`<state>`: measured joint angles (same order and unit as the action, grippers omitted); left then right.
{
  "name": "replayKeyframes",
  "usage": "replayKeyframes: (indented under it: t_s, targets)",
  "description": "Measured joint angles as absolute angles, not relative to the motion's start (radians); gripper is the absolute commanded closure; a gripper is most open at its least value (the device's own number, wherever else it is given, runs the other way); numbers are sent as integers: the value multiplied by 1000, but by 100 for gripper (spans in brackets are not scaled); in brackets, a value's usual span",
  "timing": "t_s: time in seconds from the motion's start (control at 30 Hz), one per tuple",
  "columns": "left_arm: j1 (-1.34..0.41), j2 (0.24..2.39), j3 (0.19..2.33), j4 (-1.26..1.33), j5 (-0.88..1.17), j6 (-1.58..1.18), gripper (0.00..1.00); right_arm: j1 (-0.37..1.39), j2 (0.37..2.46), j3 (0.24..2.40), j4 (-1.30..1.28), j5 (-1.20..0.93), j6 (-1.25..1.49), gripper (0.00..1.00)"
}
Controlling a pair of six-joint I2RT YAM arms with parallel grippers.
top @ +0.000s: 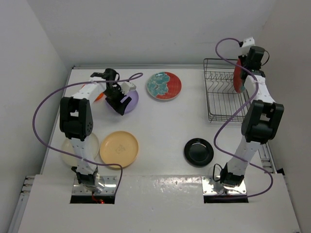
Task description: Load the plates into the dish rack
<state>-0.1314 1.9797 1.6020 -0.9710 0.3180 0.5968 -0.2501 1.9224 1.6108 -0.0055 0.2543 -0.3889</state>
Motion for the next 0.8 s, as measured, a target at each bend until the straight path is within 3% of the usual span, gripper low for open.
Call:
replayKeyframes:
  t_s: [0.1,0.13,0.4,0.5,0.57,0.7,0.8]
  targets:
    - [-131,1980,1608,-971,316,591,20,-243,1946,1586,17,237,-390,98]
    - [-131,1980,1610,-970,316,589,20,-240,1956,1579,22,239,-390,92]
    - [-137,1981,1631,-976,315,591,18,-236,1969,1617,40,262,-337,10]
    - [-146,1981,1631,-1009,318,641,16,-218,1967,1698,-22,259,-295,1]
    - [-153,1981,1631,-1052,318,691,15,-194,1967,1777,-79,259,-258,1]
    - [-169,1980,1616,-1150,316,797,13,-102,1950,1954,-224,247,-99,11]
    - [-183,1974,1556,-1167,299,839,13,-9,1895,1936,-278,167,32,13]
